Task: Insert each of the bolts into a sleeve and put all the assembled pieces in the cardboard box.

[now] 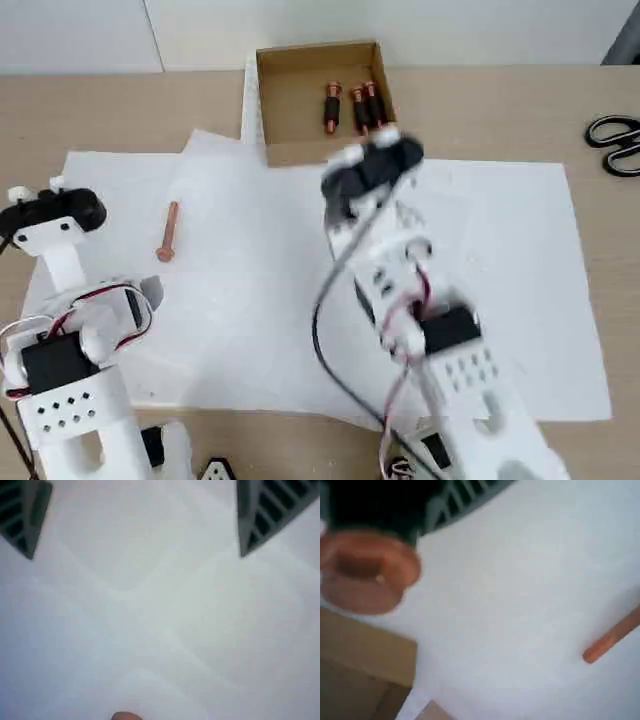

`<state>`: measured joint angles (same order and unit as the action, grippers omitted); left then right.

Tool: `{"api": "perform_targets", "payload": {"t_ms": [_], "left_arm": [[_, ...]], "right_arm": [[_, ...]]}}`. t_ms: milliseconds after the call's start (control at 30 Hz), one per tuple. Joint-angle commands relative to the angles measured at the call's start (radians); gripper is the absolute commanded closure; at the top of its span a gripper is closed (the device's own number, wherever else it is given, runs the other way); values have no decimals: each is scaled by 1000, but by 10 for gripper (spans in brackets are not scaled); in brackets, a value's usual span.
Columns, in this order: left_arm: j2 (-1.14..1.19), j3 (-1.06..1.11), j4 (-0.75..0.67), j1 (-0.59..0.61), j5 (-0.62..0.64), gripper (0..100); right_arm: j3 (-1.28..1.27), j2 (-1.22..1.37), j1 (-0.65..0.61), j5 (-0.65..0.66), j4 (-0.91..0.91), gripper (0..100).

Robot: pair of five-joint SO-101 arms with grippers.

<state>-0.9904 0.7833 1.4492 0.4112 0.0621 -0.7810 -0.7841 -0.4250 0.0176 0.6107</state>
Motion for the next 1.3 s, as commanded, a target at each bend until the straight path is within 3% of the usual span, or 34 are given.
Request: {"api": "perform_targets", "payload": {"t_ms": [0, 367, 600, 833, 1133, 1267], "left_arm": [[-11, -39, 9, 5, -14, 751], [-11, -38, 9, 5, -15, 752], [-11, -2, -11, 5, -15, 752], [-11, 4, -17, 0, -15, 752], [-11, 4, -17, 0, -15, 752], [-11, 4, -17, 0, -15, 752]], "right_arm": [[361, 331, 31, 11, -8, 995], [1174, 1270, 96, 14, -340, 995], [1559, 1662, 94, 14, -360, 995], [1746, 1873, 96, 14, -358, 995], [1798, 1934, 97, 14, -358, 993], [1792, 1934, 97, 14, -357, 911]]}}
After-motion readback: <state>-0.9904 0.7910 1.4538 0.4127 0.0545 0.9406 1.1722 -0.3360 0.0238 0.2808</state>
